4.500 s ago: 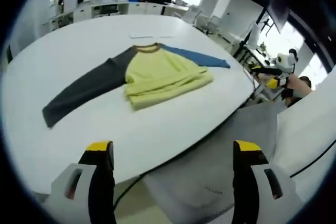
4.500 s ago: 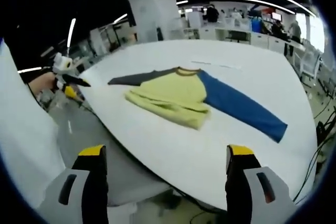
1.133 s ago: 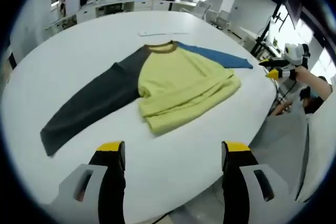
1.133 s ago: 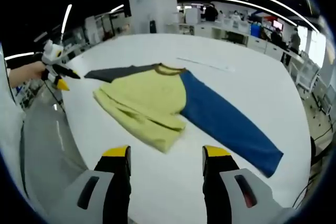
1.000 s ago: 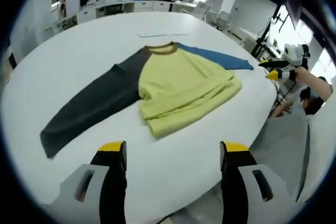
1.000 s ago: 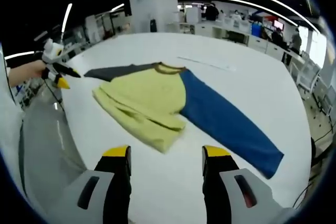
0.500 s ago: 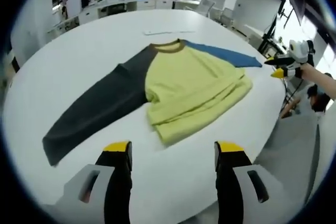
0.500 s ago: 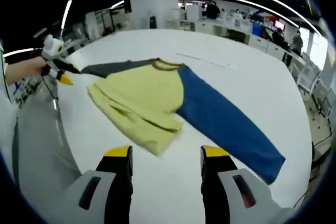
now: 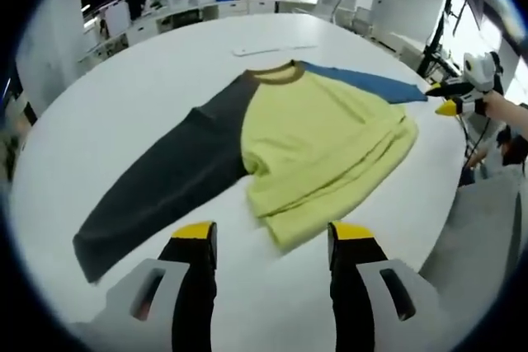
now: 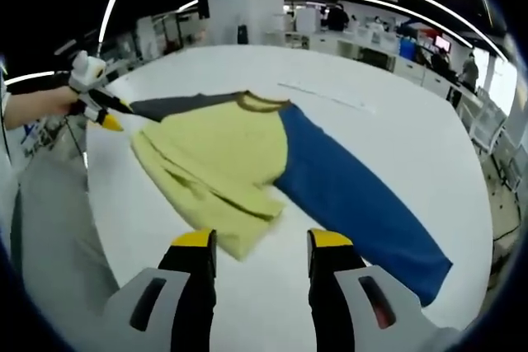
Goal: Fold the garment on the visible template until the final outline fits inside the template.
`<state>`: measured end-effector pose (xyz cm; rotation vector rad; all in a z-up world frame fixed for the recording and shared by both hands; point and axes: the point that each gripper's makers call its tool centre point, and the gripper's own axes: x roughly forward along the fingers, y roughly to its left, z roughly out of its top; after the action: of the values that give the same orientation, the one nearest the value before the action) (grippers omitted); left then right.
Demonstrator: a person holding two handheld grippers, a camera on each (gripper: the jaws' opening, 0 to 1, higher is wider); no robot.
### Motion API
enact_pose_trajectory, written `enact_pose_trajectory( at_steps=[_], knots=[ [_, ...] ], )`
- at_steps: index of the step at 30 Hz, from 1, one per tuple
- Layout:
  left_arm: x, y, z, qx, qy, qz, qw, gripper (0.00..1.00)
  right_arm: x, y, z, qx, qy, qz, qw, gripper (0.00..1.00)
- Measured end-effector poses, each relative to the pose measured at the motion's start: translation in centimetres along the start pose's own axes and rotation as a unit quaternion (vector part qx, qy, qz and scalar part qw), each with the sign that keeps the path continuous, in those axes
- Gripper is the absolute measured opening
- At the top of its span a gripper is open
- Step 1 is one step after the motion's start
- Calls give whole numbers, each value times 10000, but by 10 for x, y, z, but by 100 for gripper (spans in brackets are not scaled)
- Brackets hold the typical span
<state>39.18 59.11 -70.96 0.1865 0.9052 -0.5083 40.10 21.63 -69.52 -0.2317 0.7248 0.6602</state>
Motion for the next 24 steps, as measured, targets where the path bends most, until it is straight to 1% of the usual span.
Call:
enact_pose_trajectory(
  at_steps=[4,8,12,15,19,24],
  knots=[
    [8,2,0,38,15,5,10000,48,6,-1,-3,-127,107,0,9999,42],
    [14,2,0,114,32,10,9999,45,14,-5,-7,-321,268,-66,9991,36],
    [18,4,2,234,-14,32,9997,40,22,-5,-4,-343,254,-35,9991,38],
    [22,5,2,339,-13,71,9994,37,28,-6,-5,-529,343,-43,9980,38],
    [29,6,-1,472,75,81,9988,36,33,-7,-3,-588,346,-43,9977,38],
    [33,8,-3,478,106,93,9988,33,38,-11,-5,-641,375,-91,9972,37]
  ],
)
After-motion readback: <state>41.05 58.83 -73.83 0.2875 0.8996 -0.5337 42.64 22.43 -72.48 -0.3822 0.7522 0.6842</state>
